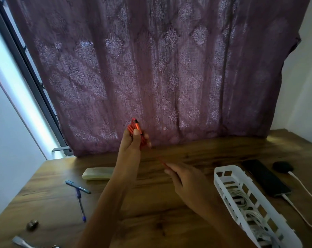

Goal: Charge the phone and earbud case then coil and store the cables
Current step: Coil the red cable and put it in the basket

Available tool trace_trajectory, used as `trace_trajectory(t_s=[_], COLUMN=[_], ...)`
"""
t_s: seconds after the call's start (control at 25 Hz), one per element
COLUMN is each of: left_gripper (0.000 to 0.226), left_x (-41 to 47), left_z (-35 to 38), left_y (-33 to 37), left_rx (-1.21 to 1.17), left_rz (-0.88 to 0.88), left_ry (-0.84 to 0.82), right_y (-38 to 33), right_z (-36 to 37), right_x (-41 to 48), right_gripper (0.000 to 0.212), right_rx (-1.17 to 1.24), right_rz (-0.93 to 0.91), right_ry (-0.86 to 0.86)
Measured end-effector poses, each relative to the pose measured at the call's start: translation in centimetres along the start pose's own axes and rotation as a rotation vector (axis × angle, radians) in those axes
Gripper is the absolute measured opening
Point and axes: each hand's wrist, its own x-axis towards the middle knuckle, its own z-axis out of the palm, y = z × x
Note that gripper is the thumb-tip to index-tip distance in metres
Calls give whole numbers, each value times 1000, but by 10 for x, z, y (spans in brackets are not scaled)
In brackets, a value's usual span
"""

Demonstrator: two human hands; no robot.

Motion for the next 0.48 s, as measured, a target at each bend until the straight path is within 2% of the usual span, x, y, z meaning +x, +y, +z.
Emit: trace_trajectory(t_s=[0.16,0.24,0.32,0.4,0.48], left_gripper=[13,14,5,9,24], left_x=[-1,-3,-7,-14,-20], left_z=[-3,-3,-2,2,7], left_y=[-21,-31,-37,-32,-22], left_rx=[260,386,481,421,236], left_rz=[83,116,124,50,-41], left_ry=[8,-44,-140,-243,-327], right_y=[-12,-17,-18,-15,-11], right_z=[-11,-26,-44,-57,-65], right_x=[7,18,30,41,54], right_gripper=[21,24,24,21,19], right_rx=[-245,-380,-460,-440,-306], right_rz=[-302,-400,-463,-496,-493], right_ry=[139,181,205,224,246])
